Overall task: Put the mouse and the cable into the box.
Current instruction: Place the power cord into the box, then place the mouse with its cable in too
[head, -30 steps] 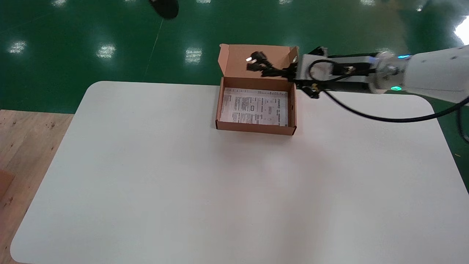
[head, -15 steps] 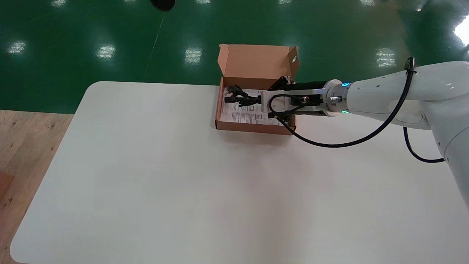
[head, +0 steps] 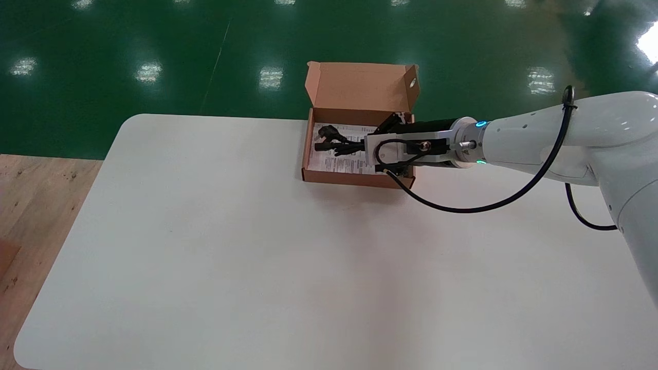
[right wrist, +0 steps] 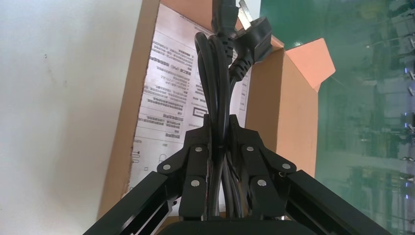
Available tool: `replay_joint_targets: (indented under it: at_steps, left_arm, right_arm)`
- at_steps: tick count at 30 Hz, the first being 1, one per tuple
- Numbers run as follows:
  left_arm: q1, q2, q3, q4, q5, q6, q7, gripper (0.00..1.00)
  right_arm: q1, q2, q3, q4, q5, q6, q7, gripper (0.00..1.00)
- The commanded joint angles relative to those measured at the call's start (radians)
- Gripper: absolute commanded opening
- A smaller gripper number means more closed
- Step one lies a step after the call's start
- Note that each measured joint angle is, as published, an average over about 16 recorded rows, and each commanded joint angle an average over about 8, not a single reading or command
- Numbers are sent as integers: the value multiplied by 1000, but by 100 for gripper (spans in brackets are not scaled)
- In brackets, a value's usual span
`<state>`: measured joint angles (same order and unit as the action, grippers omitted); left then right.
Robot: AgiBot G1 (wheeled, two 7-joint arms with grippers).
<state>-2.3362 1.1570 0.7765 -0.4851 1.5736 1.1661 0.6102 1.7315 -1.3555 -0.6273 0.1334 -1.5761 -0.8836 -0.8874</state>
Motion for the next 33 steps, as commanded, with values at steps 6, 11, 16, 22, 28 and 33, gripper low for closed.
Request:
replay_joint_targets:
  at_steps: [6, 11, 16, 22, 28, 33]
  left_arm:
    - [10, -4, 6, -33, 8, 2, -16, 0]
    - [20, 3, 2, -26, -4, 5, -9, 0]
    - [53, 30, -9, 20, -37, 20, 25, 0]
    - [140, 106, -36, 134, -103, 14, 125, 0]
    - [267, 190, -72, 231, -181, -65, 241, 0]
    - [383, 213, -74, 208, -248, -182, 284, 0]
  right_arm:
    - [-1, 1, -14, 5, 9, 3, 7, 100]
    - [1, 2, -21, 5, 18, 5, 11, 100]
    - [41, 35, -3, -35, 53, 6, 63, 100]
    - [125, 151, 27, -125, 97, -31, 169, 100]
    - [186, 287, 16, -161, 82, -87, 215, 100]
    - [218, 376, -4, -164, 54, -88, 221, 100]
